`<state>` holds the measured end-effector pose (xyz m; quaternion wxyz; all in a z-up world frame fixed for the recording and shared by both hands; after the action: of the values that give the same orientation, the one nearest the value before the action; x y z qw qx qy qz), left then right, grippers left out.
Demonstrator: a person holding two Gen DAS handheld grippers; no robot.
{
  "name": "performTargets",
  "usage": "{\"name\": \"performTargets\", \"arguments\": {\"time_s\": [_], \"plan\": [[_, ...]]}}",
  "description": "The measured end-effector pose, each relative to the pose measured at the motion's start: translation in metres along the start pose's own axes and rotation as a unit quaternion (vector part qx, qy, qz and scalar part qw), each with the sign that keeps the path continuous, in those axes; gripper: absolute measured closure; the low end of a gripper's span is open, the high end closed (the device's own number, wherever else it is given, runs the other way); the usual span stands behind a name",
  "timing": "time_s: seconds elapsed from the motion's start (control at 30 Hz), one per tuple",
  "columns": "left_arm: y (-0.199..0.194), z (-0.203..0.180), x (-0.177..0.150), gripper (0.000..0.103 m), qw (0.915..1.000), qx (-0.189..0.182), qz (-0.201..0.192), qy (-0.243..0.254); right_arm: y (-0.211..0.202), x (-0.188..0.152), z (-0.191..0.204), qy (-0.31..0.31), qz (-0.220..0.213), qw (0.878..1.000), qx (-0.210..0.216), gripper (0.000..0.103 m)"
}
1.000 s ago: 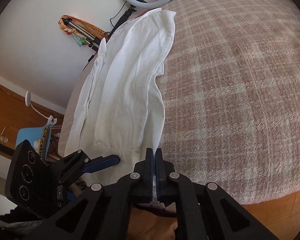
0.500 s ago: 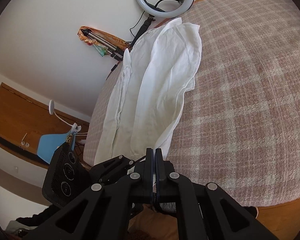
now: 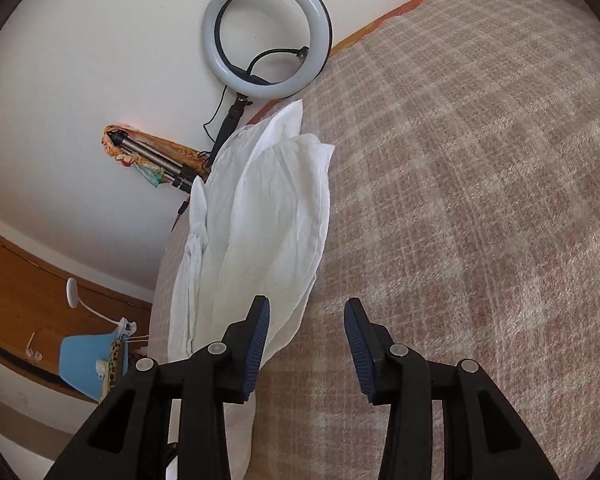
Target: Fold small clothes
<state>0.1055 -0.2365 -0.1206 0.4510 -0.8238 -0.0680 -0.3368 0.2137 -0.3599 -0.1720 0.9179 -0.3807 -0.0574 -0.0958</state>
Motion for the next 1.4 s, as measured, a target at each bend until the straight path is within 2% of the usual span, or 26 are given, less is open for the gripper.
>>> {"name": "performTargets", "arguments": {"time_s": [0.17, 0.23, 0.3, 0.4, 0.53, 0.7, 0.93, 1.03, 1.23, 1.4], "plan": [[-0.007, 0.002, -0.003, 0.098, 0.9998, -0.003, -0.01, -0.016, 0.029, 0.044, -0.005, 0.015, -0.005, 1.0, 0.009, 0.062], [-0.007, 0.004, -0.005, 0.098, 0.9997, -0.007, -0.009, -0.023, 0.039, 0.054, -0.001, 0.011, -0.001, 1.0, 0.008, 0.07], [-0.006, 0.004, -0.007, 0.098, 0.9995, -0.011, -0.008, -0.028, 0.046, 0.059, 0.005, 0.007, 0.004, 1.0, 0.005, 0.092], [-0.005, 0.007, -0.009, 0.098, 0.9994, -0.012, -0.007, -0.032, 0.047, 0.065, 0.023, -0.023, 0.0, 0.999, -0.039, 0.103], [-0.008, 0.011, -0.011, 0.098, 0.9989, -0.021, -0.01, -0.042, 0.044, 0.065, 0.06, -0.087, -0.005, 0.991, -0.106, 0.103], [-0.012, 0.013, -0.016, 0.099, 0.9976, -0.033, -0.015, -0.059, 0.055, 0.066, 0.098, -0.138, 0.007, 0.977, -0.163, 0.103], [-0.025, 0.029, -0.021, 0.1, 0.9954, -0.034, -0.027, -0.086, 0.082, 0.057, 0.147, -0.194, 0.027, 0.962, -0.193, 0.103], [-0.034, 0.04, -0.023, 0.1, 0.9943, -0.029, -0.034, -0.097, 0.093, 0.052, 0.159, -0.213, 0.038, 0.952, -0.218, 0.103], [-0.047, 0.057, -0.029, 0.1, 0.9904, -0.03, -0.045, -0.127, 0.105, 0.052, 0.187, -0.231, 0.043, 0.948, -0.215, 0.103], [-0.052, 0.065, -0.039, 0.1, 0.9885, -0.026, -0.048, -0.141, 0.143, 0.038, 0.212, -0.264, 0.071, 0.936, -0.224, 0.103]]}}
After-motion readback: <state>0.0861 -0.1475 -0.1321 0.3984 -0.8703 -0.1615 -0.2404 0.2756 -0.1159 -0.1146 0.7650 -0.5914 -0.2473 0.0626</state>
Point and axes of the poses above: each gripper's, at about its wrist camera, not at the fingertips, and y roughly the way its jaws point, z to its left, x to its top, the point moved 9 cm from there along y, roughly the way its jaws point, and after that the axes turned 14 degrees about z, right-handed, at the moved point
